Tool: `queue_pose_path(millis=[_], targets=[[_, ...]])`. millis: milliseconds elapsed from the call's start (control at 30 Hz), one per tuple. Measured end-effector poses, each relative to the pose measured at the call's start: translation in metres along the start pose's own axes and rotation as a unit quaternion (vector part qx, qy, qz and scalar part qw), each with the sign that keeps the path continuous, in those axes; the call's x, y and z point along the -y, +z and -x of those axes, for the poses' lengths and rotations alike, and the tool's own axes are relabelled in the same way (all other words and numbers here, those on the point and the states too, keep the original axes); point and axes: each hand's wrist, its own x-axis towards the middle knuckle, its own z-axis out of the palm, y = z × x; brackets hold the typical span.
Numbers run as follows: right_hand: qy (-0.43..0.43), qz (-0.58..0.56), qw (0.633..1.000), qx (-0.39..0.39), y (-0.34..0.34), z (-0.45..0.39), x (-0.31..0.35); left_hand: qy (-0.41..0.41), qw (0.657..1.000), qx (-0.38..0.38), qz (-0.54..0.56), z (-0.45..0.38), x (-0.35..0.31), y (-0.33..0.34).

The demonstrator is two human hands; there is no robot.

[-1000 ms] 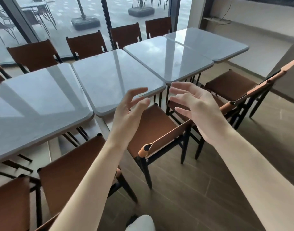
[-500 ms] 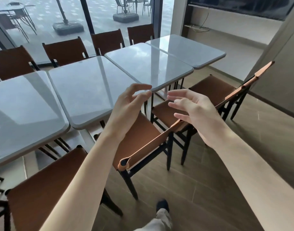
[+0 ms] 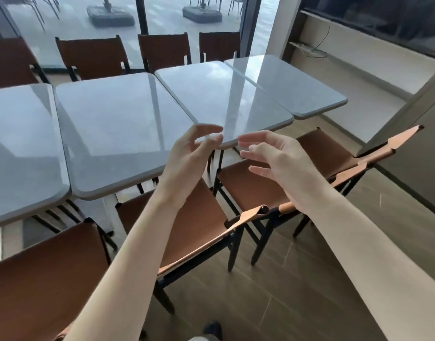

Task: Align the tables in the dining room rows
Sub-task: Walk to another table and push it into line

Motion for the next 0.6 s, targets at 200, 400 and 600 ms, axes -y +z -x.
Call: queue_pose_path(millis=[200,400,600], targets=[[0.009,-0.017,0.999,0.028,-0.005,-0.036,-0.005,-0.040,0.999,-0.012,-0.007,-0.021,0.014,0.005],[0.011,-0.047,0.995,0.087,0.017,-0.066,-0.016,-0.080,0.995,-0.047,-0.033,-0.023,0.033,-0.011],[0.025,-0.056,0.988,0.139,0.039,-0.093,-0.036,-0.125,0.985,-0.099,-0.064,-0.028,0.057,-0.025]])
